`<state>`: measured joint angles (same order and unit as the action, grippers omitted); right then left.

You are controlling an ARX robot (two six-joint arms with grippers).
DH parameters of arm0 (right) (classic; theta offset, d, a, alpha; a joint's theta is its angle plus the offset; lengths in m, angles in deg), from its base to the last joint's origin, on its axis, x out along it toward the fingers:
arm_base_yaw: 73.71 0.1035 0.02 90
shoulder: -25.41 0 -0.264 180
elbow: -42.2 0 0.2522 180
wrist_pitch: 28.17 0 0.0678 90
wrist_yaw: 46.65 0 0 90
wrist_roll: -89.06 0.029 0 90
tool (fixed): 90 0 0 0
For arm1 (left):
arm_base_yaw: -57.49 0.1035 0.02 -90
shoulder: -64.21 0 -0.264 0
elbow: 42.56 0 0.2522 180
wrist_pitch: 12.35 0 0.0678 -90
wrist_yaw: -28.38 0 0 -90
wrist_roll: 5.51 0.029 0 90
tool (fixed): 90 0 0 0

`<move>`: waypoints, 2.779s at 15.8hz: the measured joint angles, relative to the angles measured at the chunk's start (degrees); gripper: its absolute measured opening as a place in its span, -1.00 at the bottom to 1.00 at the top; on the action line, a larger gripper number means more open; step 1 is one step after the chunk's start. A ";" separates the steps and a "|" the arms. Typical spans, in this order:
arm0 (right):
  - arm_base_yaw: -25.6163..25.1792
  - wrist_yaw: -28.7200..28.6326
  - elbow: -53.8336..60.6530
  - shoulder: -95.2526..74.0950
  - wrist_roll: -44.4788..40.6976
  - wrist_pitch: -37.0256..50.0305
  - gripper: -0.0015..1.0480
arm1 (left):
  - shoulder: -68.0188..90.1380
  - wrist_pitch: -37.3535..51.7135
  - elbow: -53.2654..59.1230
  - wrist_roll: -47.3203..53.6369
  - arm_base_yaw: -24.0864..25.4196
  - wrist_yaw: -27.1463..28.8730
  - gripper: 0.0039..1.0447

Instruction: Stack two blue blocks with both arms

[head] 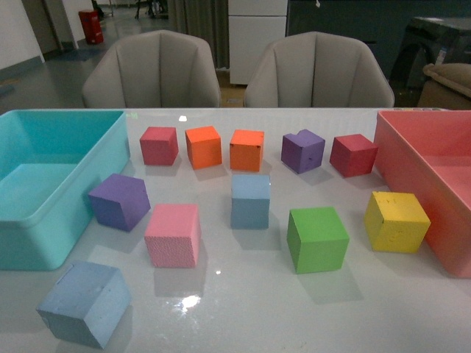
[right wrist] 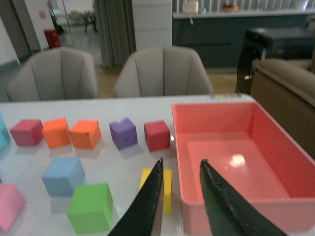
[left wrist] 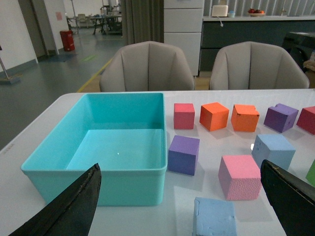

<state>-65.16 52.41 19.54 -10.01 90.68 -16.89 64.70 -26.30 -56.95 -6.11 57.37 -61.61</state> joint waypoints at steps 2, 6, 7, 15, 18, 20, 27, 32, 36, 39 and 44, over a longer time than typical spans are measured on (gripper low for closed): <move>-0.85 -1.16 0.04 2.62 -0.37 0.24 -0.70 | 0.00 0.00 0.00 0.00 0.00 0.00 0.88; -7.21 -8.00 4.09 7.56 -1.29 -3.30 -0.96 | 0.00 0.00 0.00 0.00 0.00 -0.02 0.88; -9.01 -8.24 4.55 9.70 -1.27 -3.85 -0.96 | 0.00 0.00 0.00 0.00 0.00 0.00 0.88; -8.57 -9.05 8.26 22.80 -1.29 -12.31 -0.96 | 0.00 0.00 0.00 0.00 0.00 0.00 0.88; -8.57 -9.07 8.26 25.18 -1.29 -14.71 -0.96 | 0.00 0.00 0.00 0.00 0.00 0.00 0.88; -8.57 -9.05 8.17 28.94 -1.29 -20.28 -0.96 | 0.00 0.00 0.00 0.00 0.00 -0.02 0.88; -8.57 -9.09 8.24 35.17 -1.31 -25.22 -0.96 | 0.00 0.00 0.00 0.00 0.00 0.00 0.88; -8.57 -9.09 8.24 35.17 -1.33 -25.22 0.12 | 0.00 0.00 0.00 0.00 0.00 0.00 0.88; -8.57 -9.09 8.24 35.17 -1.31 -25.22 0.91 | 0.00 0.00 0.00 0.00 0.00 0.00 0.88; -8.57 -9.05 8.24 35.17 -1.31 -25.24 0.87 | 5.60 -7.41 -2.95 -0.85 -5.66 12.37 0.88; -8.57 -9.07 8.24 35.17 -1.31 -25.22 0.87 | 16.20 4.68 -3.50 -0.92 -5.22 12.48 0.88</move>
<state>-73.72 43.34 27.78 25.16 89.37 -42.11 80.90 -21.62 -60.44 -7.03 52.14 -49.13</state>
